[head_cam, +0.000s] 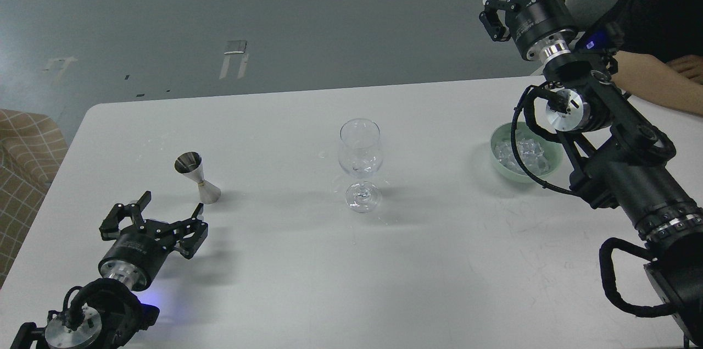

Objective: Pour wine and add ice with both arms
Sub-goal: 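Lower the left gripper toward the silver jigger cup, then close the left gripper around the silver jigger cup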

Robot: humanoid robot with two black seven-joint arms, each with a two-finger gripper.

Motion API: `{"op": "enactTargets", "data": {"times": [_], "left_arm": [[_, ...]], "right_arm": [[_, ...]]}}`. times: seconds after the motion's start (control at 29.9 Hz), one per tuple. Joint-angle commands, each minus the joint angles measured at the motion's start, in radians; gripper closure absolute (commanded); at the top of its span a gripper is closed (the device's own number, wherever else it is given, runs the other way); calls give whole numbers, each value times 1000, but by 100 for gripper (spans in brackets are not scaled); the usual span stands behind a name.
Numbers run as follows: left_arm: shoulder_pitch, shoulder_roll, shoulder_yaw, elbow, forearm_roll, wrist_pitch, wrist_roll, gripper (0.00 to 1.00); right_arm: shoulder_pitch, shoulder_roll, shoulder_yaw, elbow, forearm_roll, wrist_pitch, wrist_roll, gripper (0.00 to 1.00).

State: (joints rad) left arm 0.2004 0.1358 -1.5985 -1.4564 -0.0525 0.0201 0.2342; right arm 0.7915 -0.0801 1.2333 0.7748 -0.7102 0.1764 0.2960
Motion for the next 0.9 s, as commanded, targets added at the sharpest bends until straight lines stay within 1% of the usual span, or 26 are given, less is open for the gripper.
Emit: {"op": "enactTargets", "data": {"times": [0.0,0.1,0.47,0.67,0.87], "left_arm": [[-39,-16,5,42,5,0,1,1],[-67,-22,25,67,25,0,-3,1],[-157,-44,26,157,42,-2,-12,1],[-205,-48,26,218,55,-38,-12,1],[-234,-58,28,248,62,-43,-15,2]], "right_arm": [[0,0,-2,0,0,0,0,0],[-3,0,-2,0,0,0,0,0],[-11,0,-2,1,0,0,0,0],[-11,0,-3,1,0,0,0,0],[-12,3,-3,1,0,0,-1,0]]}}
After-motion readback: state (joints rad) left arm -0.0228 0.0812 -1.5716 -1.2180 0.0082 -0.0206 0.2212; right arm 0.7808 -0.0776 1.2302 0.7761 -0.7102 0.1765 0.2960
